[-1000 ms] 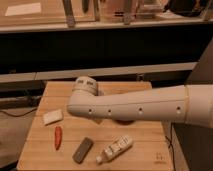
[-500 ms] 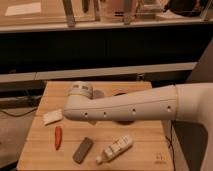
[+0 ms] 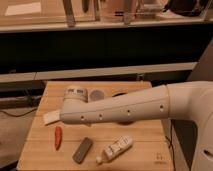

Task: Place the pepper in the ceramic cup

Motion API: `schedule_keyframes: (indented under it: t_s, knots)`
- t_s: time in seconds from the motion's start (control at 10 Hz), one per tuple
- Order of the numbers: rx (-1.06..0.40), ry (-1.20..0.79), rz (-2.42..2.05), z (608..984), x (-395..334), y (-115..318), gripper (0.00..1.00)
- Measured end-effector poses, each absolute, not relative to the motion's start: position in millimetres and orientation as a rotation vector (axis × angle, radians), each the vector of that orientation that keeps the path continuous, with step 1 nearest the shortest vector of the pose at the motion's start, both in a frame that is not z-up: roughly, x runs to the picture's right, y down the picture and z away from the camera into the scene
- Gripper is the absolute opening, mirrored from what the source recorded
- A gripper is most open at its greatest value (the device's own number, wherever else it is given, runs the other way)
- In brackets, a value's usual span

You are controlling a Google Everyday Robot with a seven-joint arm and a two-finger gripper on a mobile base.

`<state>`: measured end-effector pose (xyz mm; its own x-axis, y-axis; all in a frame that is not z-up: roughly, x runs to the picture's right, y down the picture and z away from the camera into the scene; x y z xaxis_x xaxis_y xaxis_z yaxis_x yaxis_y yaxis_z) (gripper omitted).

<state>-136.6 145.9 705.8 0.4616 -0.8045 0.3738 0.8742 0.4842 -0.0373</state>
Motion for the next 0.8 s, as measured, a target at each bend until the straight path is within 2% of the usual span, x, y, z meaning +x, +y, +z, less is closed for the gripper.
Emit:
schedule_keyframes:
  t_s: [0.1, 0.2, 0.3, 0.4, 0.6, 0.7, 0.8]
  knots:
    - [-0.235, -0.334, -1.067, 706, -143, 148, 0.53]
    - [-0.235, -0.341, -1.095, 707, -153, 151, 0.52]
    - [-0.231, -0.350, -1.111, 708, -160, 152, 0.55]
    - [-0.228, -0.356, -1.132, 710, -163, 154, 0.66]
    - [-0.225, -0.366, -1.147, 713, -167, 156, 0.76]
    - [-0.224, -0.370, -1.157, 714, -168, 156, 0.79]
    - [-0.222, -0.374, -1.174, 713, -171, 157, 0.78]
